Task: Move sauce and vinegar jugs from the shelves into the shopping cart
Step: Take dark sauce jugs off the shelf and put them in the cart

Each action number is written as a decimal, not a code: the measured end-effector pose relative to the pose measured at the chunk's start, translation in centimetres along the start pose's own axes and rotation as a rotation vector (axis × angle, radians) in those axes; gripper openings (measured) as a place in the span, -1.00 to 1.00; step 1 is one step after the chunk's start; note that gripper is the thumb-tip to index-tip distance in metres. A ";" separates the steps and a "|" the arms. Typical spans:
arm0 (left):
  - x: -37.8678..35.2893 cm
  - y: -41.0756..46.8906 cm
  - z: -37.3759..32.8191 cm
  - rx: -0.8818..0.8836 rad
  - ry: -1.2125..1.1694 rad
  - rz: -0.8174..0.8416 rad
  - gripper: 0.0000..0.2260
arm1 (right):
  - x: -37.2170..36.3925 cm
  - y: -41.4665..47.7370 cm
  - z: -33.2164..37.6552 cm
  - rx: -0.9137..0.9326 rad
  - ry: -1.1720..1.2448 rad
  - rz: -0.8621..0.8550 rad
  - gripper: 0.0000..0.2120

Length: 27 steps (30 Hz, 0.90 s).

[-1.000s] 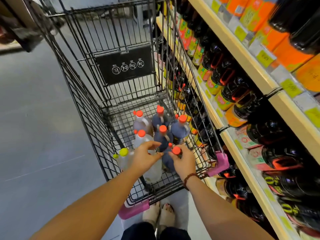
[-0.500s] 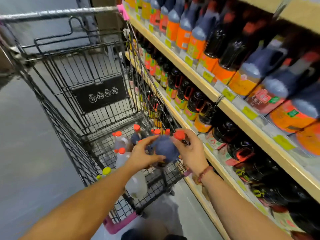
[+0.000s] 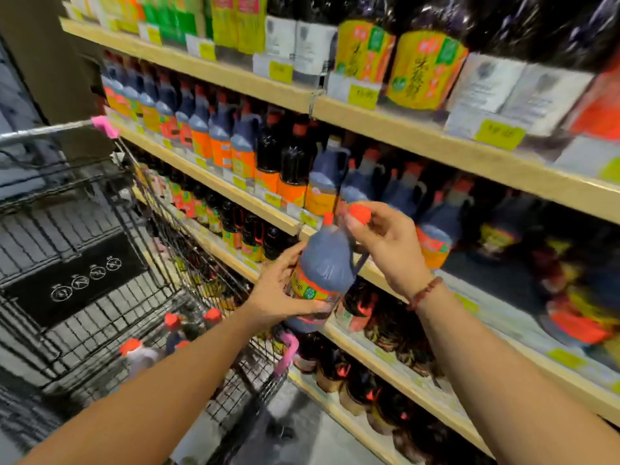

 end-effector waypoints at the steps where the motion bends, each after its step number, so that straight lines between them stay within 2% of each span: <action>1: -1.4 0.6 -0.4 -0.015 0.005 -0.001 -0.22 | 1.7 -0.1 0.2 -0.007 0.016 -0.008 -0.86; 4: -5.1 1.5 -1.4 -0.016 -0.035 -0.025 -0.19 | 5.7 -0.5 0.4 -0.044 0.090 -0.050 -0.88; 7: -9.6 2.0 -2.6 -0.026 -0.022 -0.045 -0.18 | 9.8 -1.4 0.2 -0.047 0.083 -0.111 -0.80; 10: -13.8 2.5 -3.4 -0.020 -0.038 -0.068 -0.26 | 13.1 -3.2 -1.3 -0.100 -0.025 -0.046 -0.52; 13: -17.5 3.3 -3.7 0.013 -0.052 -0.096 -0.24 | 16.8 -6.5 -3.8 -0.139 -0.124 -0.036 -0.23; 17: -21.5 4.4 -4.7 0.039 -0.090 -0.118 -0.23 | 19.7 -10.3 -7.0 -0.212 -0.087 -0.036 -0.07; 20: -24.1 5.1 -5.3 0.070 -0.145 -0.139 -0.31 | 20.0 -12.1 -8.2 -0.212 -0.078 -0.081 0.00; 24: -26.6 6.1 -5.6 0.064 -0.114 -0.094 -0.33 | 20.9 -12.4 -8.5 -0.194 -0.029 -0.237 -0.13; 27: -27.8 6.7 -5.2 0.079 -0.101 -0.027 -0.36 | 22.0 -12.0 -9.4 -0.206 -0.044 -0.305 -0.10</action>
Point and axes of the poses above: each hand's wrist, its own y-axis towards the middle knuckle, its own x-axis out of the back of the hand, z = x × y, the point moved 3 cm from there along y, towards the middle knuckle, and after that the axes turned 10 degrees about -x, right-handed, at the moved point
